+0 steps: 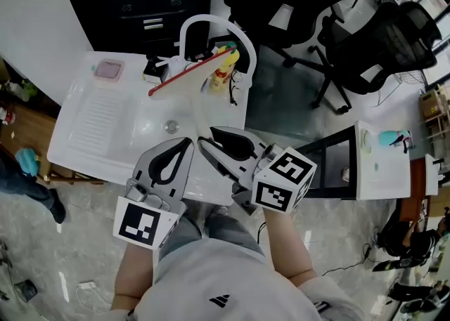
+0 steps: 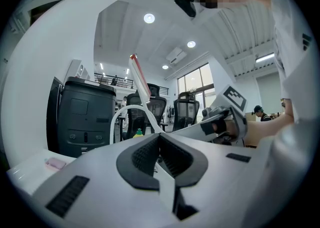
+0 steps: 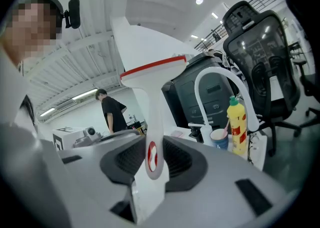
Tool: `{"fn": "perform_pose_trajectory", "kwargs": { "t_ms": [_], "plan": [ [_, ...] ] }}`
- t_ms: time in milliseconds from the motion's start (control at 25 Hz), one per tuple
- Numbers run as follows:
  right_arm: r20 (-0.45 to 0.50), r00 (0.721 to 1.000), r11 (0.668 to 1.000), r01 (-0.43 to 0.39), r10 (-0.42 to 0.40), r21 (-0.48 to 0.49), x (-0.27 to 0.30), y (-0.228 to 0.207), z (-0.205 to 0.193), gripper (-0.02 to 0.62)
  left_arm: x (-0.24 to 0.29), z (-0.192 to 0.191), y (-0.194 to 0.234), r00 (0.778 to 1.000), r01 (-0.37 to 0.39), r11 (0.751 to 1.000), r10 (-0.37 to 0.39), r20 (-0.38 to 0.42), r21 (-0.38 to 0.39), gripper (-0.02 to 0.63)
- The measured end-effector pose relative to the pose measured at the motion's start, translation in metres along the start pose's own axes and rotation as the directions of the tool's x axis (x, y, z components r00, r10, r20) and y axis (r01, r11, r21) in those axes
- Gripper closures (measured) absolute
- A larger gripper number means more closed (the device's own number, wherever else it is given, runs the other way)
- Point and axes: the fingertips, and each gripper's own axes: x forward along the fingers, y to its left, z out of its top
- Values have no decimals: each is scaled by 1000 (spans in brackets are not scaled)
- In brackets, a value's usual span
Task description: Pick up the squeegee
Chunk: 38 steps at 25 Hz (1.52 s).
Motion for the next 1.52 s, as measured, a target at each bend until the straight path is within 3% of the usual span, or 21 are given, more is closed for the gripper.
{"fn": "perform_pose_trajectory", "kwargs": {
  "t_ms": [400,1520],
  "plan": [
    [44,999,1000,13,-12,-24,-11,3,11,480,5,6,-6,1000,25,1000,-25,6,8,594],
    [100,995,991,11,2,-134,-6,1,27,479,11,10,4,1000,-9,1000,9,18,7,594]
  ]
}}
